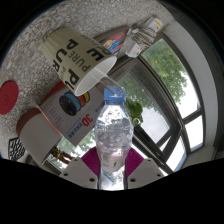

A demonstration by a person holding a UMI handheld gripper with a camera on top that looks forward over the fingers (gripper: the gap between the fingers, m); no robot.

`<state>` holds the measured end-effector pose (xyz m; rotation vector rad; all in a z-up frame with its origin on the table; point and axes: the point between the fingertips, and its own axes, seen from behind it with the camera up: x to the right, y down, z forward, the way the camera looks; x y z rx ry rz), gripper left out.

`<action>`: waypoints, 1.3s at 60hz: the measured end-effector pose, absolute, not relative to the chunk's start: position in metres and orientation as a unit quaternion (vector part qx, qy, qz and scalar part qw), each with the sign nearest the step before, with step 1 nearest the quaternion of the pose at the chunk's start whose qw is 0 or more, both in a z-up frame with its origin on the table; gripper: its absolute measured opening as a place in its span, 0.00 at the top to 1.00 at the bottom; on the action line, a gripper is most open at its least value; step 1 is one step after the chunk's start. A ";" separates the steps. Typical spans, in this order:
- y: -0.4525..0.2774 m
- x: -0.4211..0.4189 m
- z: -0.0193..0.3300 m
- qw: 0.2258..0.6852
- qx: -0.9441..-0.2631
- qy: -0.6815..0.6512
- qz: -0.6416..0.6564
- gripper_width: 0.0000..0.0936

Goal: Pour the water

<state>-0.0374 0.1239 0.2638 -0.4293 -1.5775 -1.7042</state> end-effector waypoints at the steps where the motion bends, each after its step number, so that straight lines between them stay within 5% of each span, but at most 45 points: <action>1: 0.123 -0.036 0.269 0.387 -0.173 -0.612 -0.668 0.69; 8: 0.114 -0.028 0.326 0.479 -0.249 -0.543 -0.643 0.69; 15: 0.088 -0.005 0.400 0.637 -0.378 -0.410 -0.533 0.69; 23: 0.054 0.033 0.431 0.759 -0.527 -0.206 -0.323 0.69; 26: 0.059 0.044 0.407 0.771 -0.574 -0.156 -0.229 0.69; 33: 0.066 0.064 0.349 0.756 -0.646 -0.058 -0.091 0.69; 40: 0.081 0.071 0.247 0.705 -0.709 0.002 -0.013 0.69; 49: 0.092 0.075 0.151 0.657 -0.754 0.007 -0.011 0.69; 59: 0.094 0.070 0.078 0.619 -0.785 -0.002 -0.009 0.69; 64: 0.092 0.071 0.082 0.639 -0.769 -0.003 -0.012 0.68; 74: 0.091 0.073 0.075 0.617 -0.787 0.001 -0.023 0.37; 78: 0.082 0.072 0.065 0.584 -0.811 0.009 -0.025 0.07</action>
